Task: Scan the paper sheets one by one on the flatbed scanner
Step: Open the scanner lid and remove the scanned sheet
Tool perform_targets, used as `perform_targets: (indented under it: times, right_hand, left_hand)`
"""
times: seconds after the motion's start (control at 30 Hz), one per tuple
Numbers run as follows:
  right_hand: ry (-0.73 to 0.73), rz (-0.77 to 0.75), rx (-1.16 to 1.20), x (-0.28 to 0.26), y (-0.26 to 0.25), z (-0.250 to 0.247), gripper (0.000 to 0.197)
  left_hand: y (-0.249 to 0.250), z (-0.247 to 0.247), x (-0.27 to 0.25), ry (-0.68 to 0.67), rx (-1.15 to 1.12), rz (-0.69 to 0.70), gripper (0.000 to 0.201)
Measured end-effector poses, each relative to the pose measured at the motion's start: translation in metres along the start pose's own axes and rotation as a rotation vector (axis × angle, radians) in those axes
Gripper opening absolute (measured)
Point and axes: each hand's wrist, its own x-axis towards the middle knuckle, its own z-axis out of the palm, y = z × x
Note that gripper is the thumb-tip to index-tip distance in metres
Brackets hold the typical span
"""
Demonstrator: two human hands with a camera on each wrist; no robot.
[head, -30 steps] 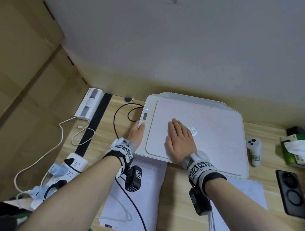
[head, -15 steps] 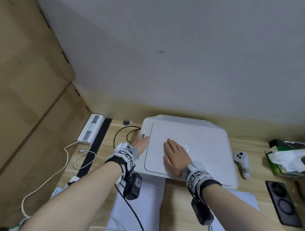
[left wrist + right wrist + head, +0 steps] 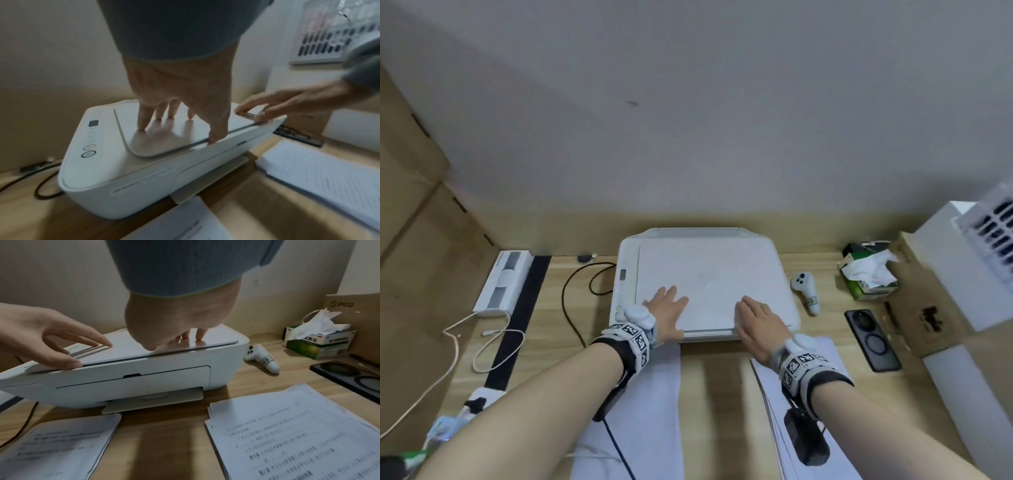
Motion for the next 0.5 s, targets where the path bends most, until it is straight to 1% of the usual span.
perform_targets:
  times: [0.07,0.13,0.17,0.23,0.3,0.33,0.4,0.47,0.5]
  right_hand:
    - [0.018,0.01,0.008,-0.01,-0.006,-0.001,0.04]
    - [0.04,0.026,-0.004,-0.012,-0.01,-0.009,0.037]
    - [0.063,0.034,0.0,-0.013,-0.014,-0.017,0.037]
    - [0.1,0.074,0.054,-0.013,-0.021,-0.04,0.032]
    - [0.131,0.117,0.116,-0.007,-0.028,-0.069,0.024]
    - [0.149,0.126,0.139,-0.001,-0.03,-0.083,0.022]
    - [0.243,0.132,0.165,0.013,-0.033,-0.114,0.024]
    - [0.351,0.128,0.175,0.029,-0.036,-0.143,0.022]
    - [0.39,0.108,0.164,0.038,-0.038,-0.156,0.019]
  left_hand:
    - [0.003,-0.004,-0.009,0.155,0.113,0.13,0.041]
    - [0.007,-0.01,-0.014,0.243,0.251,0.199,0.027]
    - [0.008,-0.015,-0.018,0.266,0.316,0.221,0.026]
    - [0.005,-0.028,-0.023,0.352,0.385,0.269,0.03]
    - [-0.005,-0.049,-0.023,0.461,0.373,0.289,0.037]
    - [-0.011,-0.061,-0.021,0.504,0.339,0.278,0.039]
    - [-0.018,-0.095,-0.024,0.584,0.251,0.214,0.045]
    - [-0.022,-0.126,-0.026,0.638,0.164,0.063,0.054]
    - [-0.025,-0.14,-0.025,0.66,0.135,-0.027,0.053]
